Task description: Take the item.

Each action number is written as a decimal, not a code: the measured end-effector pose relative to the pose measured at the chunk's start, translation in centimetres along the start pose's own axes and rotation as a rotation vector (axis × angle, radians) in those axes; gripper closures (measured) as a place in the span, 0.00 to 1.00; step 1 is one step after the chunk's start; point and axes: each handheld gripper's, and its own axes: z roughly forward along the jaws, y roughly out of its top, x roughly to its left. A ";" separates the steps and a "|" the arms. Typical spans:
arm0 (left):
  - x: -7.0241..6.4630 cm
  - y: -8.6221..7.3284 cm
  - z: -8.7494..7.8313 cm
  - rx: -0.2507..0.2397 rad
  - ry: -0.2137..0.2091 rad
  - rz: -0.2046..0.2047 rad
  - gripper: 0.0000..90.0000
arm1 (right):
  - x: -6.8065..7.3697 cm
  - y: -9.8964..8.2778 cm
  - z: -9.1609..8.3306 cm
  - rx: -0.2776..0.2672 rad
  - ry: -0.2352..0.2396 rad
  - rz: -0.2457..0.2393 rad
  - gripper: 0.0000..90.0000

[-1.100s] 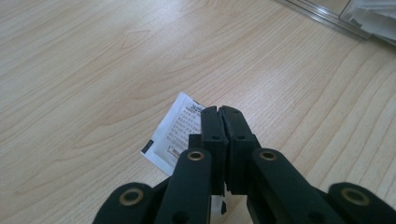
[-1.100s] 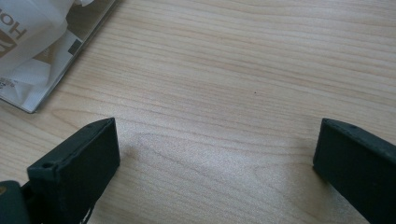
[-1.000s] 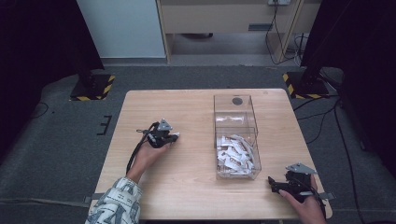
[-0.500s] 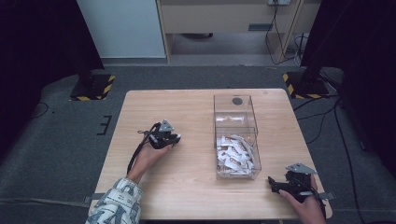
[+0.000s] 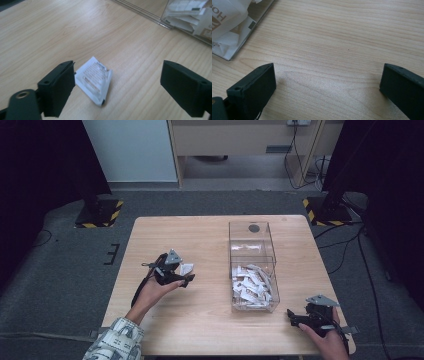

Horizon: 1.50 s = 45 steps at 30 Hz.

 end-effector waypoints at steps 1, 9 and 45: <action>0.0 -0.2 -0.3 -0.002 -0.003 -0.005 0.10 | 0.0 0.0 0.0 0.000 0.000 0.000 0.01; 0.1 -2.3 -2.6 0.024 0.010 0.004 0.06 | 0.0 0.0 0.0 0.000 0.001 0.000 0.01; 1.4 -8.7 -2.3 0.119 0.030 -0.089 0.04 | 0.0 0.0 0.0 0.000 0.000 0.000 0.01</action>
